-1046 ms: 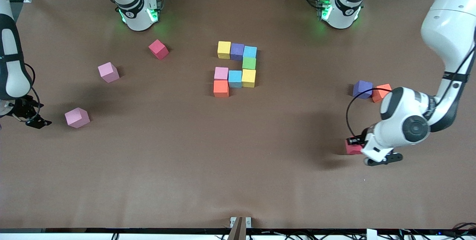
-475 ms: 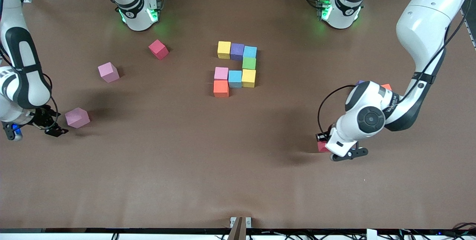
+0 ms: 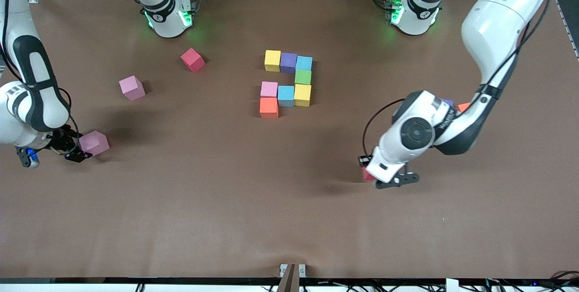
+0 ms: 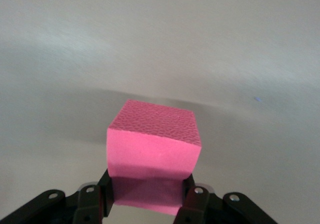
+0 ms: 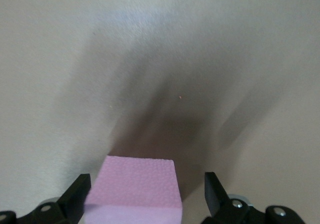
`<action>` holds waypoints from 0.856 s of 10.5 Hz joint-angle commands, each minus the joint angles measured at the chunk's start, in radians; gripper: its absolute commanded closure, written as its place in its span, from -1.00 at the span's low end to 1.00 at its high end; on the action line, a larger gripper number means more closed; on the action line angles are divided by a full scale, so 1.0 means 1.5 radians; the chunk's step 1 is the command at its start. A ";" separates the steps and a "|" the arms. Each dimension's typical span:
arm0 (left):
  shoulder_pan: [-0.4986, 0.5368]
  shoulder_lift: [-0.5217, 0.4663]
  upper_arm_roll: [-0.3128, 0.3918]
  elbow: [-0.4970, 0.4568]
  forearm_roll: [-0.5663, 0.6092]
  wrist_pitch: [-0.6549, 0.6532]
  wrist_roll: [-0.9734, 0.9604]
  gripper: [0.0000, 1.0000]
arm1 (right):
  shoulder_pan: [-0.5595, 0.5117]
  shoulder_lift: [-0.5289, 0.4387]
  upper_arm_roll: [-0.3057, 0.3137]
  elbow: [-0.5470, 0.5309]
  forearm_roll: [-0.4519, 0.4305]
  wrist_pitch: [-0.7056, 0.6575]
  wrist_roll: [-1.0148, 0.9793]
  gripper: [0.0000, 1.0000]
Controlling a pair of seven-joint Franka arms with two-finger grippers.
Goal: Form number 2 with 11 blocks
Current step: 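Carry the red cube to the structure with the left gripper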
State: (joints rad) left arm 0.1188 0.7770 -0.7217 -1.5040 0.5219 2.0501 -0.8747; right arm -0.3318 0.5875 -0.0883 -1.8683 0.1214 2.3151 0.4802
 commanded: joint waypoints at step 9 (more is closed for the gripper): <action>-0.204 0.029 0.027 0.057 -0.012 0.033 -0.085 0.18 | 0.024 -0.029 0.000 -0.008 0.009 -0.003 -0.080 1.00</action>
State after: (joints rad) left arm -0.1363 0.7921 -0.7108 -1.4677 0.5203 2.0825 -0.9920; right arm -0.3026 0.5767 -0.0892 -1.8858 0.1218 2.3230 0.3847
